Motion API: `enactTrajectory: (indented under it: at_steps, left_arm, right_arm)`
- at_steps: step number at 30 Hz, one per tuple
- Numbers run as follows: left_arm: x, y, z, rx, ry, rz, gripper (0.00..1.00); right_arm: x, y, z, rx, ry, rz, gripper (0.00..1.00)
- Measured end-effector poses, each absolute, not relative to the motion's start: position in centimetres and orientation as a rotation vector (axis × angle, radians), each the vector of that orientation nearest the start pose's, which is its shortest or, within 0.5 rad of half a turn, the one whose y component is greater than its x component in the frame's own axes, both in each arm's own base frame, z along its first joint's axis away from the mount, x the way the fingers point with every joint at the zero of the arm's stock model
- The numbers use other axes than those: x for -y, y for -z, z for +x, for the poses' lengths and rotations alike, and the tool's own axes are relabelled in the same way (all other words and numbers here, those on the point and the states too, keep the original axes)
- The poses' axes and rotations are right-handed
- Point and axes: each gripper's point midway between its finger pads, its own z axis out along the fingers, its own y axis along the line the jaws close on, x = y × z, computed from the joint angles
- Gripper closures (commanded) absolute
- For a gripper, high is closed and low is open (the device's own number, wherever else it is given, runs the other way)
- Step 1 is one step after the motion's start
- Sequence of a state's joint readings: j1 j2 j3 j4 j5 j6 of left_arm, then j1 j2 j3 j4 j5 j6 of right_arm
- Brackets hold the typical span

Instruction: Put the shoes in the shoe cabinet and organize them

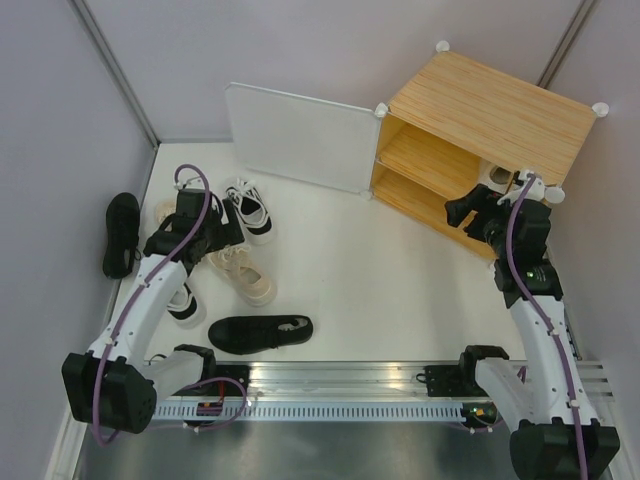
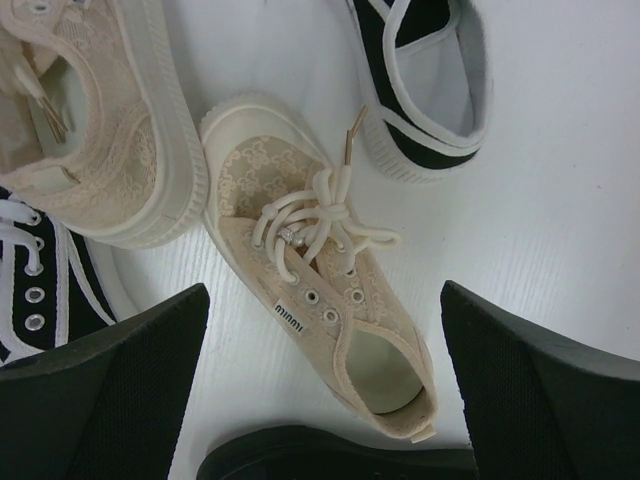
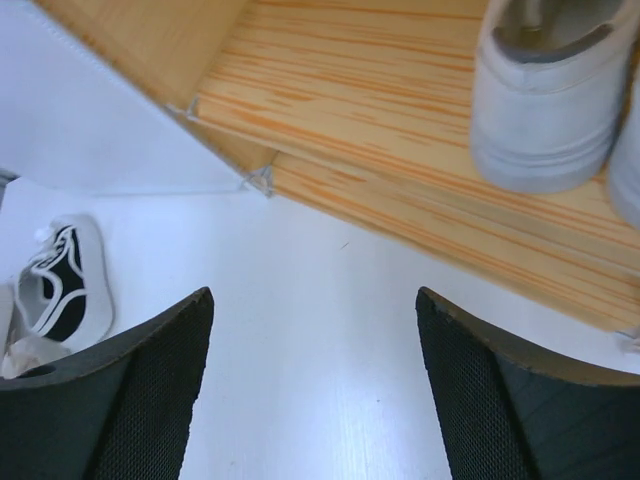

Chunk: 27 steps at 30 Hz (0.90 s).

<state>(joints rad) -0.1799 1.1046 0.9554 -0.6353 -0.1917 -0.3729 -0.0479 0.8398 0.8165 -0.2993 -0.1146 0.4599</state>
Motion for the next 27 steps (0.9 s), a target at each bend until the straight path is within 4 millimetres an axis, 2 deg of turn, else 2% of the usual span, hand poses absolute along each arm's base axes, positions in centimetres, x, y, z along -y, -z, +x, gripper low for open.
enactTrajectory:
  at_steps: [5, 9, 16, 21, 24, 27]
  left_arm:
    - [3.3, -14.3, 28.5, -2.385, 0.029, -0.372, 0.02]
    - [3.4, -12.7, 27.3, -2.436, 0.033, -0.405, 0.02]
    - [3.5, -11.3, 26.5, -2.468, 0.041, -0.473, 0.04]
    - [2.3, -11.8, 26.8, -2.440, -0.027, -0.528, 0.03]
    - [0.7, -13.7, 27.9, -2.382, -0.083, -0.588, 0.03]
    - [-2.0, -16.3, 29.6, -2.293, -0.124, -0.693, 0.03]
  right_arm:
    - [-4.9, -24.8, 30.6, -1.893, -0.482, 0.315, 0.05]
    - [-6.9, -23.9, 29.9, -1.926, -0.534, 0.248, 0.02]
    - [-8.6, -22.8, 28.9, -1.956, -0.561, 0.171, 0.02]
    - [-9.4, -22.8, 28.4, -1.951, -0.560, 0.118, 0.02]
    - [-9.8, -23.2, 28.0, -1.937, -0.555, 0.083, 0.02]
    - [-10.3, -23.5, 27.6, -1.924, -0.556, 0.055, 0.02]
